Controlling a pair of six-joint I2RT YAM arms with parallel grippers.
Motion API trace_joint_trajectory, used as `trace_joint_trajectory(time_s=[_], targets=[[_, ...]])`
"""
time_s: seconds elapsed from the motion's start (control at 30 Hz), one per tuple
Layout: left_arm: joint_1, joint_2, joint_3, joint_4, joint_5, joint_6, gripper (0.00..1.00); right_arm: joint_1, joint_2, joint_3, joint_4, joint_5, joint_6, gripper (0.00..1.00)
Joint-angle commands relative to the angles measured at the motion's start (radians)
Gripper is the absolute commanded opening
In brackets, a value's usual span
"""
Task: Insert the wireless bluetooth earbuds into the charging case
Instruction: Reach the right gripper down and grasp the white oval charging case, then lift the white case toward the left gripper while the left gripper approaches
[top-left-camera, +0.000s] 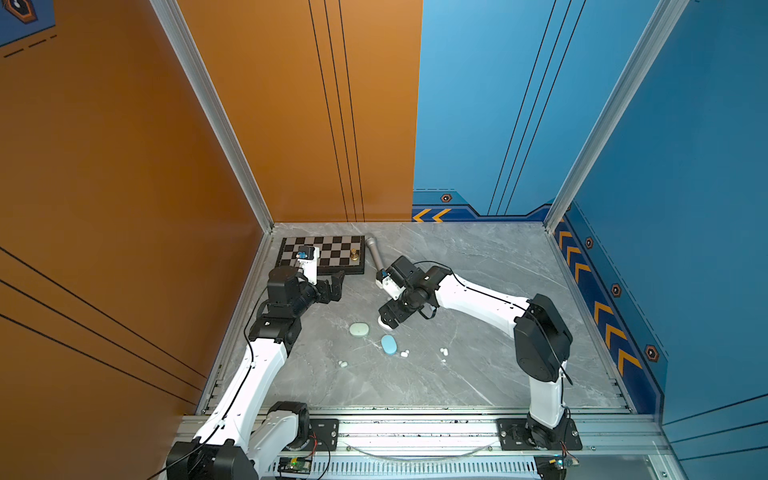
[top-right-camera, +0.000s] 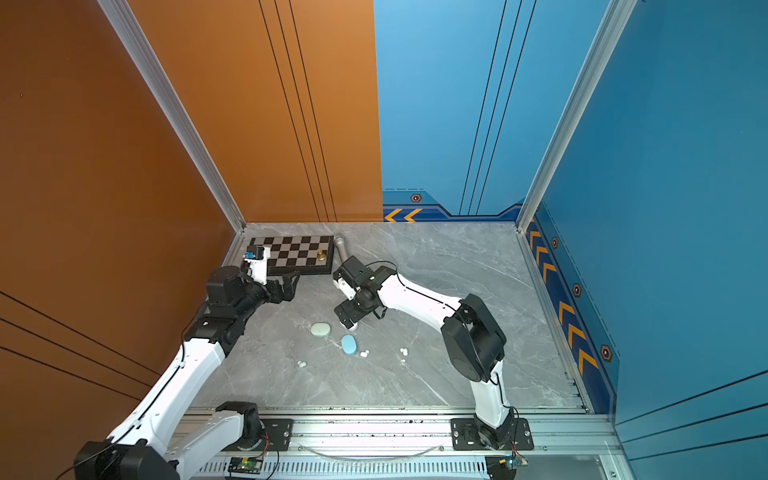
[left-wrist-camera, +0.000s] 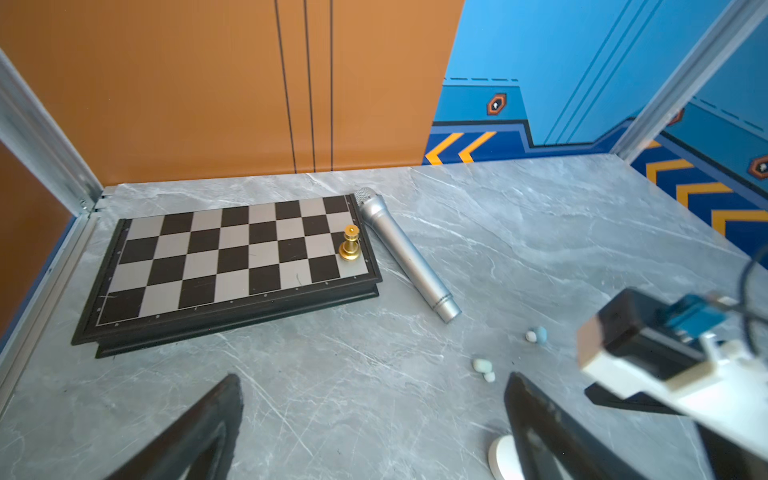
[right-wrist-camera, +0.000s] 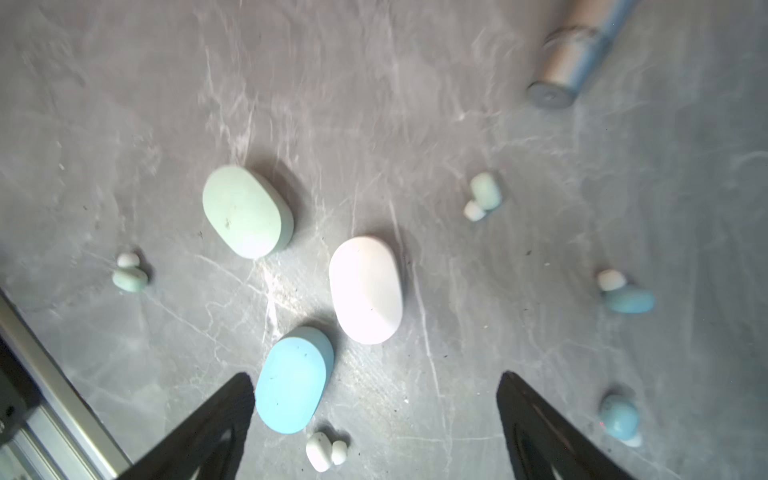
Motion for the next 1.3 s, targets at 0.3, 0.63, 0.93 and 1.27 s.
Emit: trace_joint_trajectory(time_s=[0.3, 0.63, 0.93, 1.27], targets=[[-0.044, -0.033, 0.021, -0.093, -0.014, 0.071, 0.99, 0.029, 0.181, 0.17, -0.096, 0.075, -0.027, 0.87], [-0.048, -0.026, 0.037, -0.124, -0.016, 0.08, 1.0, 0.041, 0.265, 0.237, -0.094, 0.095, 0.009, 0.74], [-0.049, -0.037, 0.031, -0.132, -0.023, 0.083, 0.98, 0.046, 0.309, 0.255, -0.093, 0.106, 0.037, 0.57], [-0.051, -0.017, 0.039, -0.124, -0.003, 0.07, 0.95, 0.022, 0.276, 0.267, -0.094, 0.075, 0.09, 0.3]])
